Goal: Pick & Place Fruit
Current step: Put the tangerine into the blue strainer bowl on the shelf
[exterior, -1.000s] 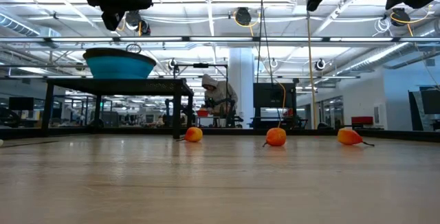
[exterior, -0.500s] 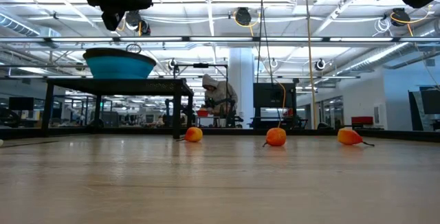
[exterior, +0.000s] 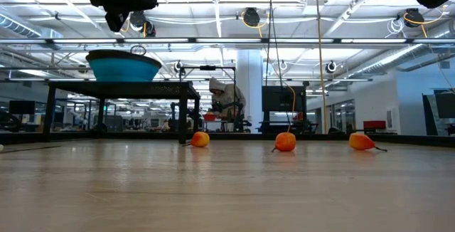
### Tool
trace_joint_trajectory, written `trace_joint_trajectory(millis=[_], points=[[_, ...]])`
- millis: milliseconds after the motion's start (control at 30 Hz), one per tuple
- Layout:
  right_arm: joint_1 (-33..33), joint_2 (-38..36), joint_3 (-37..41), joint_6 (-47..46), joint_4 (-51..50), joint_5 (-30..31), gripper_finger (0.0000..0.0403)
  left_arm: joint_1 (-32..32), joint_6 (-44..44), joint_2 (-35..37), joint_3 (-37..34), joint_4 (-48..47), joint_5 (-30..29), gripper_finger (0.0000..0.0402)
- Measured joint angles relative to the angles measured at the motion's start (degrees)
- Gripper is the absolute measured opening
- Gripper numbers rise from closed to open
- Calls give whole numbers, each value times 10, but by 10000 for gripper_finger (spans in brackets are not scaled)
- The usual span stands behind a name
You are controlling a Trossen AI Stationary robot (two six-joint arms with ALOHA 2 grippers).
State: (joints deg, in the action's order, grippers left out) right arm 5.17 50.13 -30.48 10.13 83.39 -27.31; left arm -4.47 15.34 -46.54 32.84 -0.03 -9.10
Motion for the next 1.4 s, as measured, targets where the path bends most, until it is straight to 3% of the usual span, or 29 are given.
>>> trace_joint_trajectory(millis=[267, 433, 700, 867, 1167, 1400], points=[[0, 0, 0, -62, -54, 0, 156, 0, 28, 0, 0, -2, 0, 28], [0, 1, 0, -117, -178, 7, 154, 0, 83, -9, 0, -1, 0, 28], [0, 5, 0, -127, -385, 90, 155, 0, 166, -57, 0, 50, -25, 35], [0, 26, 0, -127, -477, 112, 155, 0, 183, -107, 0, 127, -45, 76], [0, 94, 0, -109, -529, 156, 155, 0, 214, -195, 2, 306, -45, 162], [-11, 145, 0, -63, -527, 215, 155, 0, 239, -261, 67, 315, -43, 208]])
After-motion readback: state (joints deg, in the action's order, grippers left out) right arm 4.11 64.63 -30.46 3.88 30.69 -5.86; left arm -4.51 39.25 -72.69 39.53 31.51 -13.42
